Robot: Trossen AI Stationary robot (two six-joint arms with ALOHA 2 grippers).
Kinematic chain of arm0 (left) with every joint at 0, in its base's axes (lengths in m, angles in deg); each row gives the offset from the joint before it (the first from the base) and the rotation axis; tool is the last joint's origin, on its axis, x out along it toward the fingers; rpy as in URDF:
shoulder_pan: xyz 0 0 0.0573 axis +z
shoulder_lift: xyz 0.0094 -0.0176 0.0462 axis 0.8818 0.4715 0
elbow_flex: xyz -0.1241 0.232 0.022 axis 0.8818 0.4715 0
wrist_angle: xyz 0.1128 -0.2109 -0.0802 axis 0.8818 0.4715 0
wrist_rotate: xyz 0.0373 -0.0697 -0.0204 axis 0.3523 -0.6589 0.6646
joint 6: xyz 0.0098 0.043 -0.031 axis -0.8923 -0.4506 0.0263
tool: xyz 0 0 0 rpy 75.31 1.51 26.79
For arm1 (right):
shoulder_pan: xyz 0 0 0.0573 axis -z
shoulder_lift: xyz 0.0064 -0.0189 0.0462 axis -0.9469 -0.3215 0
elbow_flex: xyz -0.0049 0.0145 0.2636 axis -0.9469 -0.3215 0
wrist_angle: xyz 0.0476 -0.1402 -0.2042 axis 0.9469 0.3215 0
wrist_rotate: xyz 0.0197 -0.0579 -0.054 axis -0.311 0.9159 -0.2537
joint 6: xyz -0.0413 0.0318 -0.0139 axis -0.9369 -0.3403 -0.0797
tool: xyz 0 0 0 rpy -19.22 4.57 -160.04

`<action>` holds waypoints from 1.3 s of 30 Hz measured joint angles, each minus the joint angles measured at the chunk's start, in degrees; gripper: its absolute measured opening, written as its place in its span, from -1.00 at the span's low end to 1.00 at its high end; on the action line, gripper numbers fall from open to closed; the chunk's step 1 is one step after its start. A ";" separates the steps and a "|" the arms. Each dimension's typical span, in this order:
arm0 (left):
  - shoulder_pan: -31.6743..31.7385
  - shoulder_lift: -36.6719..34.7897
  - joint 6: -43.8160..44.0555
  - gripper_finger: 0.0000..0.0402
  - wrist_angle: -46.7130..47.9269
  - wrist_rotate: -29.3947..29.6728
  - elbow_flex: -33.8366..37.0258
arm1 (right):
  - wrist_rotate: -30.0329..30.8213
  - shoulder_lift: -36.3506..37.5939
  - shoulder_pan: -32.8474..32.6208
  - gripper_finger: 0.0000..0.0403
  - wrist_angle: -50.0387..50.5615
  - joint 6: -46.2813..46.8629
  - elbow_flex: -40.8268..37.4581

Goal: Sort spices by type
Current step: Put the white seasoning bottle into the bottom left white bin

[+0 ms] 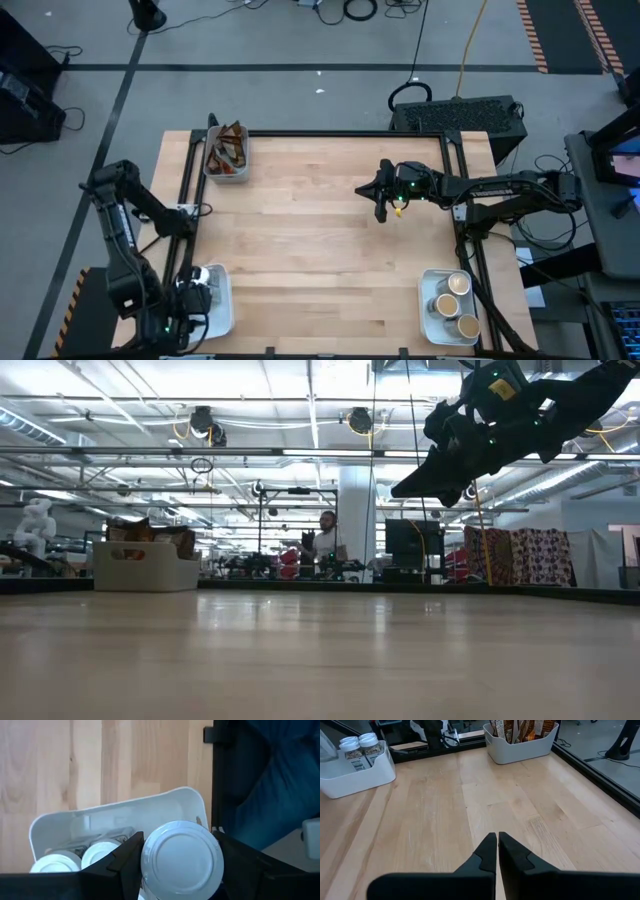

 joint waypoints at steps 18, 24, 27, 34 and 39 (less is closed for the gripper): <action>-5.82 0.24 4.66 0.05 -9.96 -0.04 11.90 | -0.01 0.01 0.00 -1.00 0.42 0.16 0.00; -6.32 0.24 4.73 0.05 -12.61 -0.94 14.22 | -0.01 0.01 0.00 -1.00 0.42 0.11 0.00; -6.30 0.24 5.09 0.05 -12.54 -1.15 14.34 | 0.01 0.01 0.01 -1.00 0.41 0.10 0.00; -6.57 0.24 8.51 0.18 -11.45 -1.96 14.34 | -0.01 0.01 -0.01 -1.00 0.39 0.03 0.00; -6.52 0.20 9.11 0.30 -11.46 -3.09 14.32 | 0.02 0.01 0.00 -1.00 0.39 0.01 0.00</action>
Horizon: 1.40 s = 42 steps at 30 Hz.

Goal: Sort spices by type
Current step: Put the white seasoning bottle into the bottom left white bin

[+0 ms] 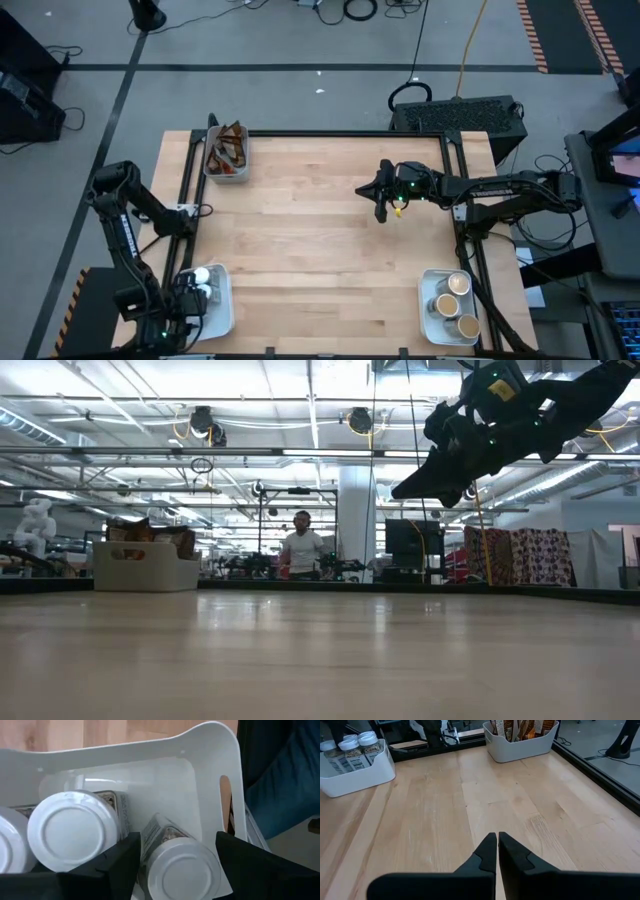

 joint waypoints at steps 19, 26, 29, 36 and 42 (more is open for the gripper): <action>0.00 -0.01 -0.04 0.25 0.75 -3.05 -0.10 | -0.02 0.00 0.01 -1.00 -0.02 -0.02 0.00; 0.04 -0.07 1.36 0.26 1.03 -6.54 -0.13 | 0.00 0.00 -0.01 -1.00 0.00 -0.02 0.00; 0.15 -0.07 1.36 0.26 1.15 -6.47 -0.13 | -0.02 -0.01 0.00 -1.00 -0.02 -0.03 0.00; 2.22 0.07 -1.16 0.26 1.73 -6.53 -0.41 | 0.00 0.00 0.01 -1.00 -0.02 -0.04 0.00; 4.71 -0.11 -3.39 0.26 1.90 -7.53 -2.79 | 0.00 -0.01 0.01 -1.00 -0.04 -0.04 0.00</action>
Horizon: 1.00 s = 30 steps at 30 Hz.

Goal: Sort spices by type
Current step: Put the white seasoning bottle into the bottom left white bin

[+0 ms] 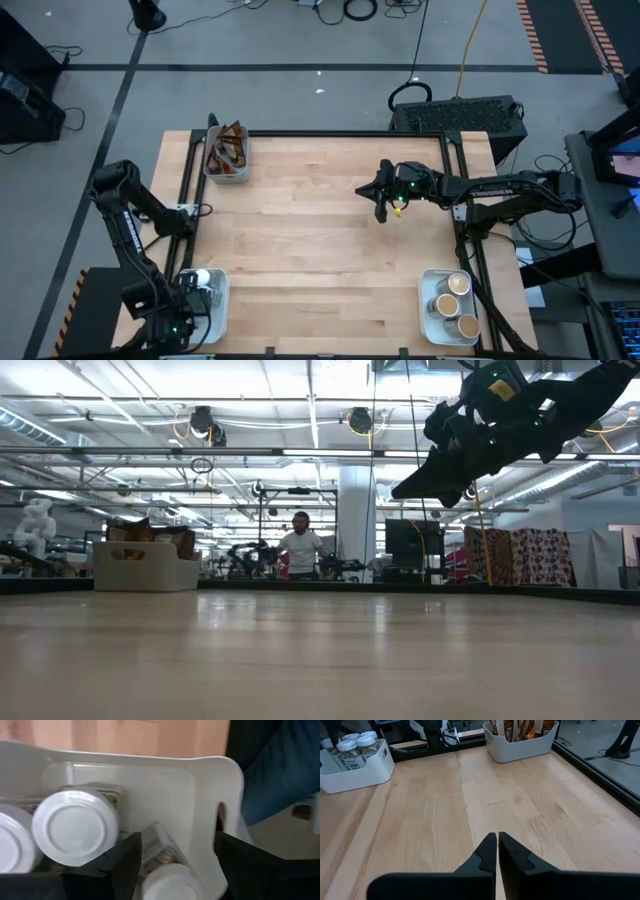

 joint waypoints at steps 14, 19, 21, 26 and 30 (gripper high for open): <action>1.35 -0.63 -3.25 -0.75 -4.75 -4.28 -2.42 | 0.00 0.01 -0.01 -1.00 0.00 -0.01 0.00; 1.37 -0.26 1.72 -0.94 -5.74 -5.96 -0.54 | 0.00 0.01 0.00 -1.00 0.01 -0.10 0.00; 1.35 0.46 1.73 -0.94 -6.12 -7.05 -0.31 | 0.02 0.01 -0.01 -1.00 0.00 -0.25 0.00; 1.35 1.69 0.58 -0.98 -7.09 -10.64 0.71 | 0.00 -0.01 -0.02 -1.00 0.00 -0.25 0.00; 1.62 1.84 0.36 -0.97 -7.15 -11.79 1.96 | 0.00 -0.01 -0.02 -1.00 0.00 -0.25 0.00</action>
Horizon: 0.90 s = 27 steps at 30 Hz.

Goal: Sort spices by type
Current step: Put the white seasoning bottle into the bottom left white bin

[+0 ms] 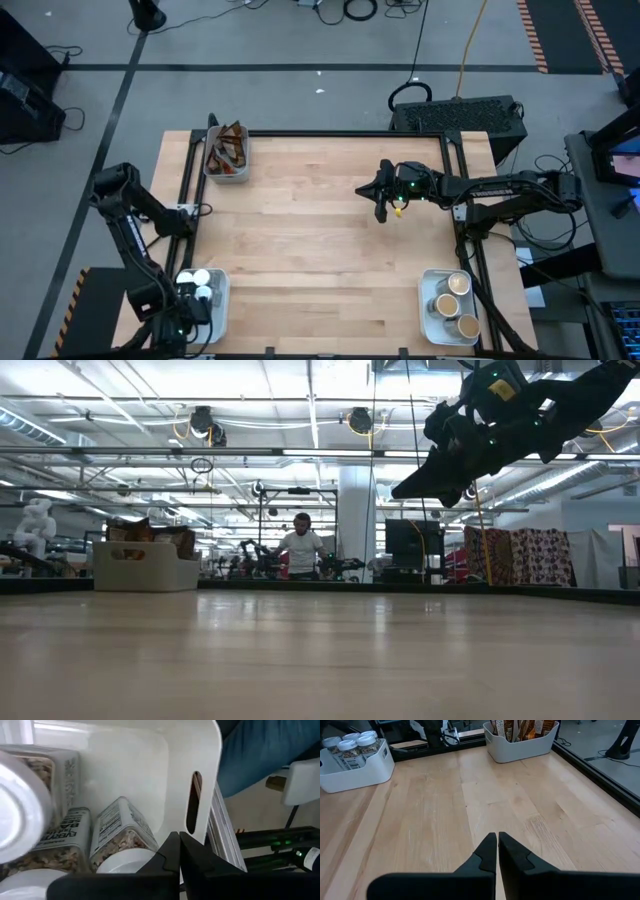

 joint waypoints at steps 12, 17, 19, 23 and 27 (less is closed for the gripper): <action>6.54 0.09 0.59 -0.97 3.69 -0.19 0.55 | 0.00 0.00 0.00 -1.00 0.02 0.00 0.00; 9.04 0.09 2.86 -0.97 3.76 -5.04 0.55 | 0.00 -0.01 0.00 -1.00 0.00 -0.20 0.00; 9.54 0.09 1.40 -0.97 2.69 -6.84 0.55 | 0.00 0.01 0.00 -1.00 0.02 -0.20 0.00; 9.30 0.09 -4.51 -0.97 0.56 -7.34 0.55 | 0.00 0.00 0.00 -1.00 0.01 -0.20 0.00; 9.19 0.09 -3.37 -0.97 3.96 -8.41 0.55 | 0.00 0.01 0.02 -1.00 0.00 -0.22 0.00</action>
